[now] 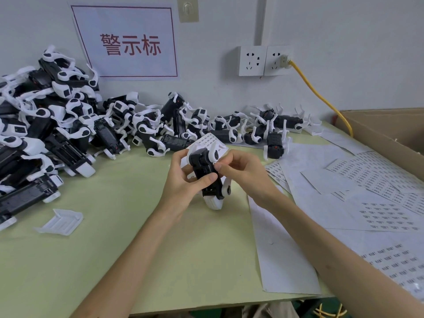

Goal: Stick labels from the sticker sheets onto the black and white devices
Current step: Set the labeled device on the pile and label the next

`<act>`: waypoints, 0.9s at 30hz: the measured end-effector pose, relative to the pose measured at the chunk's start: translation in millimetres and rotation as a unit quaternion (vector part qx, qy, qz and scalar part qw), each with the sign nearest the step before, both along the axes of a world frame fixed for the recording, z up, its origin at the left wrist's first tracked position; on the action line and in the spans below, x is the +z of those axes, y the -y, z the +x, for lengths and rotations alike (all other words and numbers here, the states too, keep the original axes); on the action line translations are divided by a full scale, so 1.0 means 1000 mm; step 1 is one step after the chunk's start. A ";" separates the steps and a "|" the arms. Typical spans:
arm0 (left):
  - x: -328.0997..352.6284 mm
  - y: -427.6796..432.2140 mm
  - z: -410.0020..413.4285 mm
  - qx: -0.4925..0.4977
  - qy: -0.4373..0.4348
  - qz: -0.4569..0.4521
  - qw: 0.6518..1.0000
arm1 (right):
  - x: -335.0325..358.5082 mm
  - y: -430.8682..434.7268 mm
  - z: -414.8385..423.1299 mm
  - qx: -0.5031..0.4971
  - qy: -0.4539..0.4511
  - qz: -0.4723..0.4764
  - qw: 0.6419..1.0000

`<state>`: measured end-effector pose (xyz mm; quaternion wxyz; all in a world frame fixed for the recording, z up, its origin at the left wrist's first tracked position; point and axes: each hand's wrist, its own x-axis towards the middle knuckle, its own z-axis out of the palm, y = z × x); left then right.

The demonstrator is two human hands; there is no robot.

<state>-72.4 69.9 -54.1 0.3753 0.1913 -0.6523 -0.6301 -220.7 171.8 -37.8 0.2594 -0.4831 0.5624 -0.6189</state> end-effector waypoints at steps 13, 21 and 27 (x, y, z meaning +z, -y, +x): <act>0.005 -0.001 0.002 -0.087 -0.048 0.080 0.992 | 0.006 -0.002 0.003 0.003 0.041 0.014 0.999; 0.008 -0.005 0.005 -0.106 -0.030 0.046 0.993 | 0.003 -0.002 0.006 -0.006 0.013 -0.002 1.000; 0.009 -0.008 0.007 -0.118 -0.015 0.056 0.991 | 0.001 -0.001 0.008 -0.022 -0.040 0.000 0.999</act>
